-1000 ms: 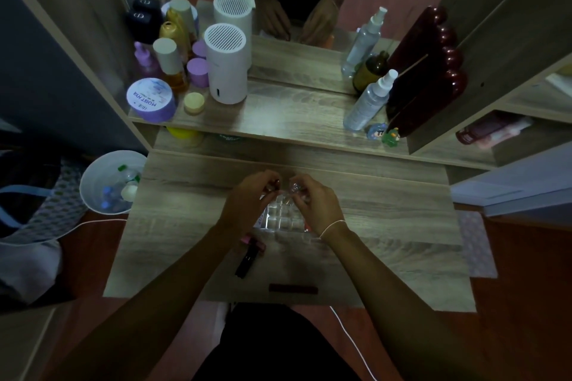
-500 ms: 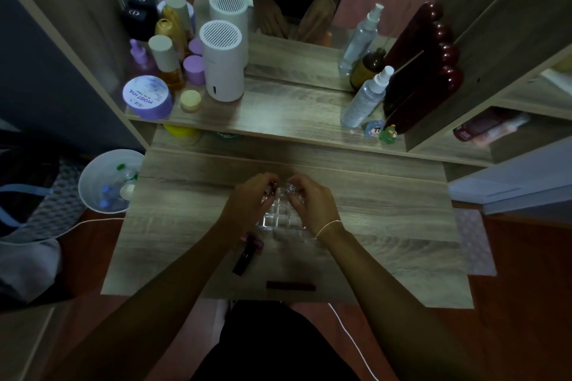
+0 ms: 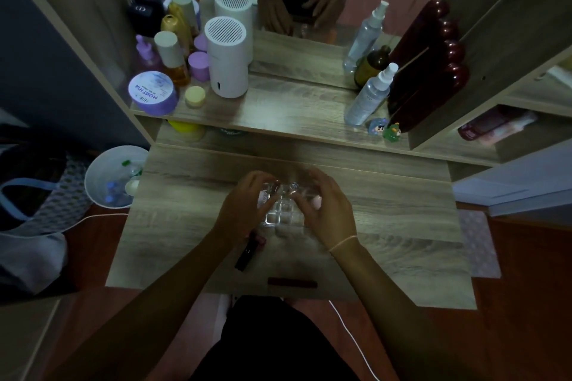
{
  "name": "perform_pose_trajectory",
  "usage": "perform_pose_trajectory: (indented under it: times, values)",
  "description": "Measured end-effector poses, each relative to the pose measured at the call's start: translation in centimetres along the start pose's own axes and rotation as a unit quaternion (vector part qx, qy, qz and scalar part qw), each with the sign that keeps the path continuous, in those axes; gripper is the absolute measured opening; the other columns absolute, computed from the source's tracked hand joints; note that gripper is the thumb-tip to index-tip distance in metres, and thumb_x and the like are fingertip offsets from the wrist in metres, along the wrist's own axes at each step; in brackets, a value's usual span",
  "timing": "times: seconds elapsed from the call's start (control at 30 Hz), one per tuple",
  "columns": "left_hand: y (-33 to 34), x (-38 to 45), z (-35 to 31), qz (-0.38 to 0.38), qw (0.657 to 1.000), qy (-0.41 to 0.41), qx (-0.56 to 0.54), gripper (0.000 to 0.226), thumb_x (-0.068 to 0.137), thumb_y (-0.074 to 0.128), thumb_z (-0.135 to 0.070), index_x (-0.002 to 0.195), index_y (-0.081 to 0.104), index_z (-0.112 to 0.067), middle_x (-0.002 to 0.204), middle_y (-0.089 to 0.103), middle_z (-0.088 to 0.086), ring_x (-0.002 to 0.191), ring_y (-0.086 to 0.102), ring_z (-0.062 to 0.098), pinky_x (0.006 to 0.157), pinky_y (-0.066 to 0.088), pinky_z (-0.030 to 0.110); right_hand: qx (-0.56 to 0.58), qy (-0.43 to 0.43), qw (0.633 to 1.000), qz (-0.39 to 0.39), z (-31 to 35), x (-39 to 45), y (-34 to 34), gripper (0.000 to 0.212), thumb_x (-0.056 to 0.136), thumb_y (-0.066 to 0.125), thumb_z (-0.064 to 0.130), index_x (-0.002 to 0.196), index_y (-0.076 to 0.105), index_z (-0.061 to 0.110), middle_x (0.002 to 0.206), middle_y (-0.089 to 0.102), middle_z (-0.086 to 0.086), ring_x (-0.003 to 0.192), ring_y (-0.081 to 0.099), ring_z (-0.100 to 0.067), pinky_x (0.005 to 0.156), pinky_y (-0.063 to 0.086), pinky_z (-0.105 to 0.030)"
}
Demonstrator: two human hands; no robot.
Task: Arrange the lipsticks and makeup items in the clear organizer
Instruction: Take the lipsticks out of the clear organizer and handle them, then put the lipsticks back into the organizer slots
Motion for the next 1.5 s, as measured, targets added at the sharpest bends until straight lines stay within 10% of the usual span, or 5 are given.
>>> perform_pose_trajectory:
  times: [0.6, 0.93, 1.07, 1.27, 1.5]
  values:
    - [-0.2, -9.0, 3.4, 0.007, 0.993, -0.103, 0.061, 0.027, 0.088, 0.041, -0.026, 0.094, 0.060, -0.007, 0.093, 0.056, 0.015, 0.084, 0.050, 0.027, 0.071, 0.043, 0.037, -0.140, -0.074, 0.916, 0.369, -3.8, -10.8, 9.5, 0.042, 0.073, 0.068, 0.053, 0.097, 0.061, 0.019, 0.106, 0.060, -0.007, 0.098, 0.054, -0.029, 0.082, 0.044, -0.040]
    - [1.4, -8.9, 3.9, 0.106, 0.984, -0.063, 0.128, 0.031, 0.087, 0.046, -0.024, 0.103, 0.068, -0.009, 0.096, 0.063, 0.021, 0.083, 0.056, 0.035, 0.069, 0.043, 0.034, -0.123, -0.083, 0.928, 0.342, -4.4, -10.7, 9.7, 0.031, 0.080, 0.055, 0.041, 0.089, 0.062, 0.012, 0.092, 0.058, -0.014, 0.086, 0.054, -0.032, 0.070, 0.045, -0.042]
    - [1.4, -8.5, 5.4, 0.084, 0.985, -0.106, 0.106, 0.011, 0.089, 0.052, -0.038, 0.084, 0.062, -0.041, 0.084, 0.055, -0.010, 0.083, 0.051, 0.015, 0.065, 0.037, 0.026, -0.112, -0.059, 0.936, 0.329, -4.4, -10.3, 9.6, 0.021, 0.077, 0.068, 0.025, 0.092, 0.063, 0.011, 0.097, 0.059, -0.014, 0.092, 0.055, -0.033, 0.076, 0.042, -0.040]
    - [1.5, -7.5, 5.8, 0.077, 0.978, -0.082, 0.174, 0.016, 0.089, 0.048, -0.046, 0.081, 0.051, -0.032, 0.080, 0.054, -0.005, 0.077, 0.052, 0.014, 0.067, 0.041, 0.031, -0.010, 0.047, 0.954, 0.297, -4.5, -9.5, 8.8, 0.021, 0.081, 0.064, 0.029, 0.094, 0.064, 0.013, 0.096, 0.067, -0.010, 0.090, 0.061, -0.028, 0.081, 0.049, -0.043]
    - [0.5, -7.4, 3.3, 0.100, 0.974, -0.023, 0.201, 0.036, 0.066, 0.081, -0.006, 0.097, 0.062, -0.008, 0.096, 0.066, 0.021, 0.074, 0.062, 0.033, 0.060, 0.050, 0.036, 0.118, 0.096, 0.964, 0.220, -2.6, -7.1, 7.1, 0.015, 0.083, 0.067, 0.019, 0.096, 0.061, 0.016, 0.086, 0.071, -0.001, 0.077, 0.066, -0.015, 0.072, 0.055, -0.039]
Point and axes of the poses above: each hand's wrist, its own x-axis towards the middle knuckle, its own y-axis out of the palm, z = x × y, the point moved 8 cm from there along x, towards the middle knuckle
